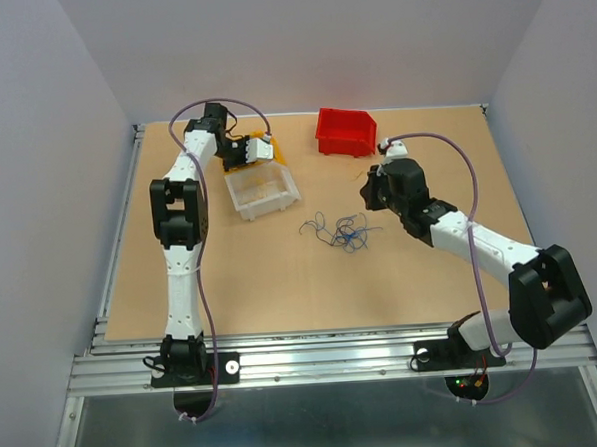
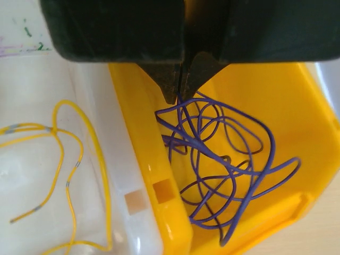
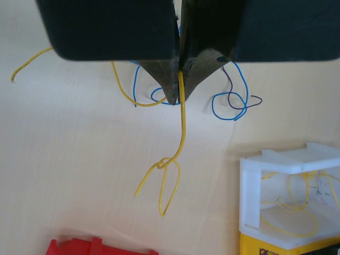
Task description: Untangle the cables
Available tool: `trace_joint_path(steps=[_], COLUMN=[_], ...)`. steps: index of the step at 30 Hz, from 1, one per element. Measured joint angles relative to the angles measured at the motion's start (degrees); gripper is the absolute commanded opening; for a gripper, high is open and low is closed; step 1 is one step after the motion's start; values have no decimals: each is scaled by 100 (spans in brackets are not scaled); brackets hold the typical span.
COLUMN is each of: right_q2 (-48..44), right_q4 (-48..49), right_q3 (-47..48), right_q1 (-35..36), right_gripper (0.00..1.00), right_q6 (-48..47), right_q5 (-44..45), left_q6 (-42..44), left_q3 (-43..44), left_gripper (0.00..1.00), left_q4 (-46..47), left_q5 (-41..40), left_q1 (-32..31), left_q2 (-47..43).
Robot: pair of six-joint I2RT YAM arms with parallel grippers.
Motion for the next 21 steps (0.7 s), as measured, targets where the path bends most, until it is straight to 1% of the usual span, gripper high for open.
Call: trace_joint_path(steps=[3,7,8,9,12,13,14,15,17,19,21], right_q2=[59,122,153,184,229,240,245,249,249,249,249], right_q4=[0,17,20,22,24,26,24,31,31,33,35], right_q3=[24,63,90,114,155,166,170,173,173,173,173], right_q1=[0,0,0,0,0,0,0,0,0,0,0], right_gripper=[0,0,1,0,0,1,1,1,0,1,1], right_q6=[15,33,35,35,35,37,35,35,37,35,35], right_q5=[-59,-160,-186,-216,-286,-310,-326,-341,-356,-385,-402], left_q6=[378,662,664,647,461,286,114,-48,-306,-476,-603], left_q3=[-76,-669,-791,-866,-881,-881,-881,-911,-1008,-1154,-1239], left_gripper=[0,0,2,12,23,29,32,39,42,52,56], left_q4=[-459,-717,-761,-774,-680,-575,-479,-319,-35,221,361], left_q5=[-42,-42,-42,-42,-37,-42,-42,-46,-50,-55,-79], left_q1=[-2,-2,-2,-2,-4,-7,-7,-7,-7,-7,-7], left_q2=[-44,-409,-492,-562,-669,-728,-776,-850,-1036,-1266,-1447])
